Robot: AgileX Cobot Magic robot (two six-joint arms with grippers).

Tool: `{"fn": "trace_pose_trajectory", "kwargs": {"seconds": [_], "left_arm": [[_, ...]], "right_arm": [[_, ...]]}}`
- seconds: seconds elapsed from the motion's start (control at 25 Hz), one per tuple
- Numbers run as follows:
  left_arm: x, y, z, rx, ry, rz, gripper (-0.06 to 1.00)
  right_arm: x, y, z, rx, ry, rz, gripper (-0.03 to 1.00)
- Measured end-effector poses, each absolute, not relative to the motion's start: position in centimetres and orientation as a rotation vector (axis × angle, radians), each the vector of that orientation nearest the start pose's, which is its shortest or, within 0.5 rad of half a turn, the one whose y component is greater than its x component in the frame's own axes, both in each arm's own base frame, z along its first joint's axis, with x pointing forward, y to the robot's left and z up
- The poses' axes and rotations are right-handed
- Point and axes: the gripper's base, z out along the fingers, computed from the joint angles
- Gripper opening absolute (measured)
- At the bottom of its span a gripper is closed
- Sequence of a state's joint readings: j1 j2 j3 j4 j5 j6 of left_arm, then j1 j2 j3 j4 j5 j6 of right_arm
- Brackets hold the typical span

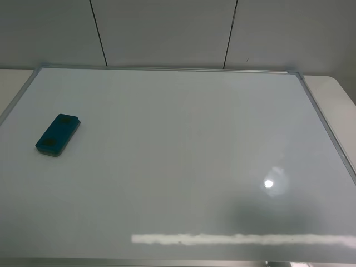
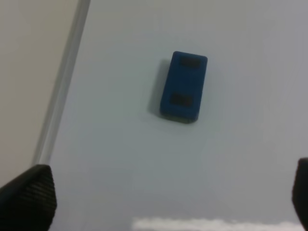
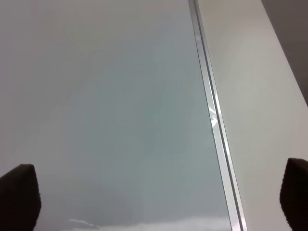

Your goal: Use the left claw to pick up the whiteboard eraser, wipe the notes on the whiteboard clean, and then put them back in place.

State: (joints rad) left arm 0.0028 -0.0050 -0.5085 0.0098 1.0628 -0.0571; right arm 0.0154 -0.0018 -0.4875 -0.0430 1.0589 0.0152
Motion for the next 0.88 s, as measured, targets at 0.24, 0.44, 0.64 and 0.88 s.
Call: {"fn": "trace_pose_trajectory", "kwargs": {"seconds": [0.24,0.44,0.64,0.88], "left_arm": [[-0.67,0.08,27.95,-0.061,2.031,-0.022,0.99],[-0.67,0.08,27.95,-0.061,2.031,-0.022,0.99],[-0.67,0.08,27.95,-0.061,2.031,-0.022,0.99],[-0.67,0.08,27.95,-0.061,2.031,-0.022,0.99]], "right_arm": [[-0.36,-0.35,27.40,0.001,2.053,-0.033,0.99],[-0.36,-0.35,27.40,0.001,2.053,-0.033,0.99],[-0.36,-0.35,27.40,0.001,2.053,-0.033,0.99],[-0.36,-0.35,27.40,0.001,2.053,-0.033,0.99]]}}
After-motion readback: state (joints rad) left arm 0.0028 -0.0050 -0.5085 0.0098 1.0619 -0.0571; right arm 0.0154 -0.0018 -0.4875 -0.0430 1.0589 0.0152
